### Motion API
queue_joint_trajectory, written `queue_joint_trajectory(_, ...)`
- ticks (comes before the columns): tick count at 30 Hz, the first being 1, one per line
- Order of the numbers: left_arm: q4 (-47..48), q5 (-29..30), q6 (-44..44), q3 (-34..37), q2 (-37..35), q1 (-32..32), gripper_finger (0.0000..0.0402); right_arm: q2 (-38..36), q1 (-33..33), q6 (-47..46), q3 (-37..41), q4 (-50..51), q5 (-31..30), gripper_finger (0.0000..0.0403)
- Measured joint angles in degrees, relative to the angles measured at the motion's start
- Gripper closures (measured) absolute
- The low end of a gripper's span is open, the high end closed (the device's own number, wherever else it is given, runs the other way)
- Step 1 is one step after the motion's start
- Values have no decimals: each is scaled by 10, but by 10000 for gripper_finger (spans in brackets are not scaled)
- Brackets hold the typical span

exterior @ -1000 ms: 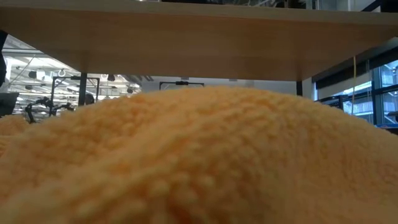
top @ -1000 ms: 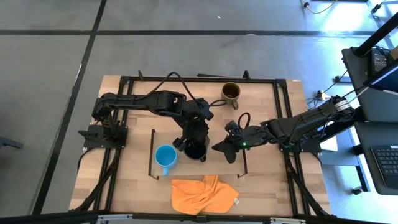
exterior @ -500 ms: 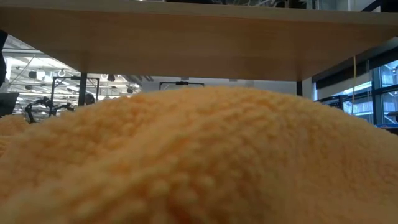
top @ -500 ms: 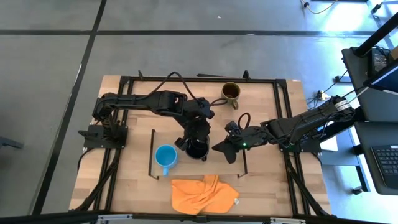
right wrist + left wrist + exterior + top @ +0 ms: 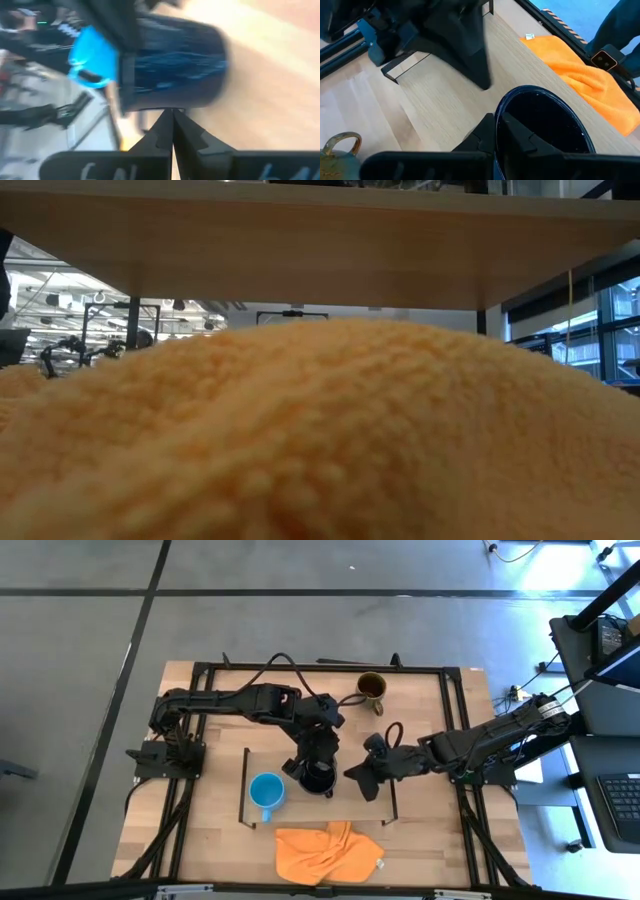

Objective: Stack small to large cups/mugs on shelf
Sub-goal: Put the dark blue mug on the shelf

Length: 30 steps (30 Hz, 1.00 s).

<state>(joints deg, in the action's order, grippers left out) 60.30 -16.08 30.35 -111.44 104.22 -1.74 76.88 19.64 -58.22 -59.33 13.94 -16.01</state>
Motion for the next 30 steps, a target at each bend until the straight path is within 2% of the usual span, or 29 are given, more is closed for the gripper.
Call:
queue_joint_trajectory(4,-2,0,0,0,0,0,395,0,0,-4,0,35,-53,395)
queue_joint_trajectory(14,-10,-14,-4,1,1,9,397,0,-24,-29,0,34,-61,395)
queue_joint_trajectory(20,-7,-11,-8,-15,3,11,397,0,-27,-29,0,37,-124,395)
queue_joint_trajectory(30,-6,-14,-9,-19,3,18,398,0,-40,-30,0,37,-124,396)
